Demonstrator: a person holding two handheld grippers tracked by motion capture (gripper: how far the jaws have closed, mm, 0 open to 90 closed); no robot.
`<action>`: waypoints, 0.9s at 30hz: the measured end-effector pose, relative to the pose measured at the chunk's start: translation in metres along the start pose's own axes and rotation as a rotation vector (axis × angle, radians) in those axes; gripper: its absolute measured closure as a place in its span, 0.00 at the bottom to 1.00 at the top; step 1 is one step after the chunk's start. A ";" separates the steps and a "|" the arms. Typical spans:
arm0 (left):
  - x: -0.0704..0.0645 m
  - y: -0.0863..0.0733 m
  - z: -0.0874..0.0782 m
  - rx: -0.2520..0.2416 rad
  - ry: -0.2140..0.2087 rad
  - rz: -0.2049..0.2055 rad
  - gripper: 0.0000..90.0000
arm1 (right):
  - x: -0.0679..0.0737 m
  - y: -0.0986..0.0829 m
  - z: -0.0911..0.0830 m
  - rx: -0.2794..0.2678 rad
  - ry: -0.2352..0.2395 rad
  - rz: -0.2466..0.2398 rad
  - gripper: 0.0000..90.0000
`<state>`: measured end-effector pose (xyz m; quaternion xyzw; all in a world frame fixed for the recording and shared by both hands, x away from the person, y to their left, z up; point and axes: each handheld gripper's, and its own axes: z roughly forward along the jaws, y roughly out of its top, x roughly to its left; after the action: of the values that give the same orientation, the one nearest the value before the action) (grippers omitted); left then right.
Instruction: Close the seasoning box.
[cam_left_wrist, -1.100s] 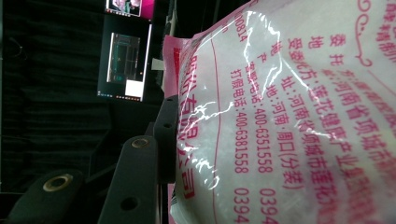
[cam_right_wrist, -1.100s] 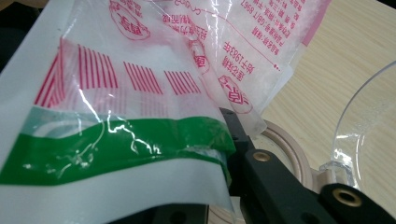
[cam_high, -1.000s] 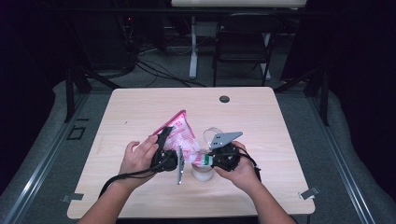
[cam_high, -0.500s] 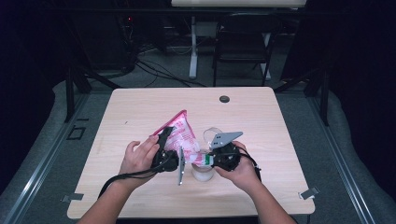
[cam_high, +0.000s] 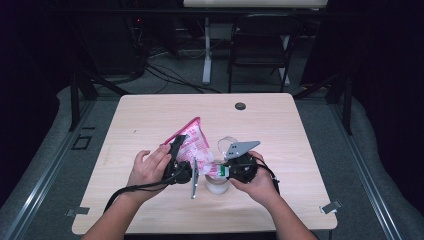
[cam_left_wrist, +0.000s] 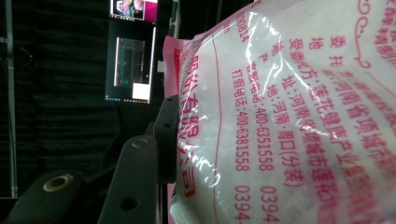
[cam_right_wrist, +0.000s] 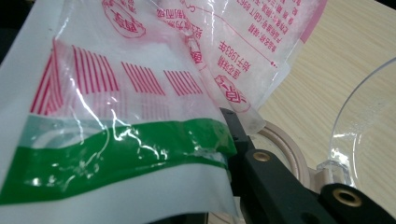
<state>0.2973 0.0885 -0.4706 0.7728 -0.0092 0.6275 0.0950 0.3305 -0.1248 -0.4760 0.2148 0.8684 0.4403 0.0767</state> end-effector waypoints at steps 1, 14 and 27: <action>0.000 0.000 0.000 0.003 0.003 0.002 0.69 | 0.000 0.000 0.000 0.000 0.001 0.000 1.00; 0.001 0.001 -0.001 0.003 0.002 0.012 0.69 | 0.000 0.000 0.001 0.000 -0.003 0.001 1.00; 0.002 0.004 -0.001 0.003 0.005 0.031 0.69 | -0.002 0.000 0.000 -0.003 -0.003 0.006 1.00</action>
<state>0.2964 0.0850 -0.4680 0.7710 -0.0199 0.6310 0.0841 0.3319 -0.1257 -0.4759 0.2179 0.8670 0.4416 0.0771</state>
